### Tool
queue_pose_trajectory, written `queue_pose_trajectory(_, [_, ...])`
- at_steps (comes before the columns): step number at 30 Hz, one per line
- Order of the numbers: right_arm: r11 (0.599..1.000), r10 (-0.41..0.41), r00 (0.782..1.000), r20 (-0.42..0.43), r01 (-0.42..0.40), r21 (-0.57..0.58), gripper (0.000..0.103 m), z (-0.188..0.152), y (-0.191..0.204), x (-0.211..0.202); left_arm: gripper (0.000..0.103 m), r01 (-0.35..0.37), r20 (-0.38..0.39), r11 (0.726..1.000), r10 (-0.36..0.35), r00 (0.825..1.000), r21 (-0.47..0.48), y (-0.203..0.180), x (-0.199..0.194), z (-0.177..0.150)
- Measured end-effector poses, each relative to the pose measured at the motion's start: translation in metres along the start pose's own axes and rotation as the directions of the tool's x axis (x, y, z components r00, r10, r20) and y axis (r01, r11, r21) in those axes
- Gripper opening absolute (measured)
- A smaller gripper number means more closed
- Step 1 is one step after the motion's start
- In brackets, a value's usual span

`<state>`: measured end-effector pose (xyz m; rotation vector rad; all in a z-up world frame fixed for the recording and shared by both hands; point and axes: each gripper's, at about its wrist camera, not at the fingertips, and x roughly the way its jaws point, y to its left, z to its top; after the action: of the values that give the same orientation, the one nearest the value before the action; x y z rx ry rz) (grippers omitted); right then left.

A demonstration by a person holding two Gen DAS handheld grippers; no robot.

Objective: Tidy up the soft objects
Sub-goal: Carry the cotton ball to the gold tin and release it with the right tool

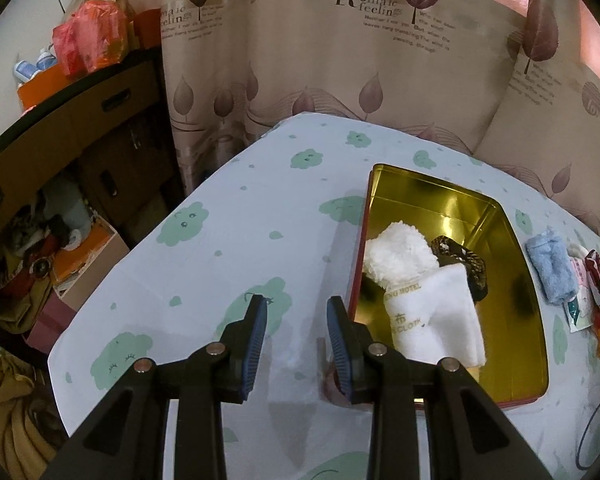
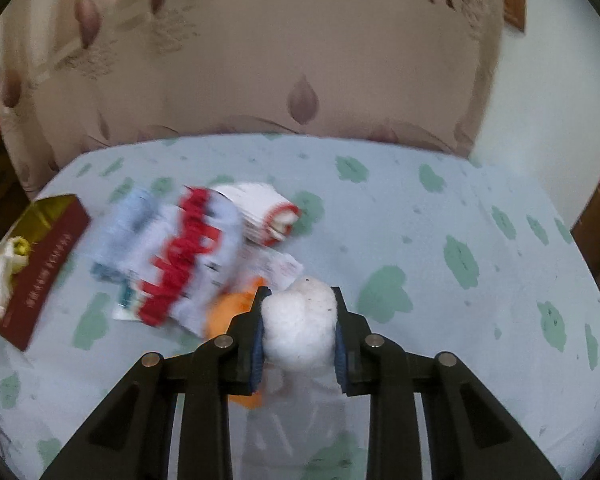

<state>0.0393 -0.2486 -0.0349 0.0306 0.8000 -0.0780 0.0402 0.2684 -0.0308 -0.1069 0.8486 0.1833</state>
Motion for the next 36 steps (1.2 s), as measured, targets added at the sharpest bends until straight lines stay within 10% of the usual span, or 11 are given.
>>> queue_pose_trajectory(18, [0.891, 0.329, 0.94, -0.091, -0.341, -0.299, 0.025, 0.012, 0.186, -0.017, 0.032, -0.024, -0.015, 0.998, 0.024, 1.0, -0.061, 0.012, 0.003, 0.002])
queue_pose_trajectory(36, [0.781, 0.396, 0.897, -0.199, -0.443, -0.44, 0.025, 0.011, 0.33, 0.017, 0.032, -0.025, -0.03, 0.995, 0.022, 0.999, -0.096, 0.019, 0.005, 0.002])
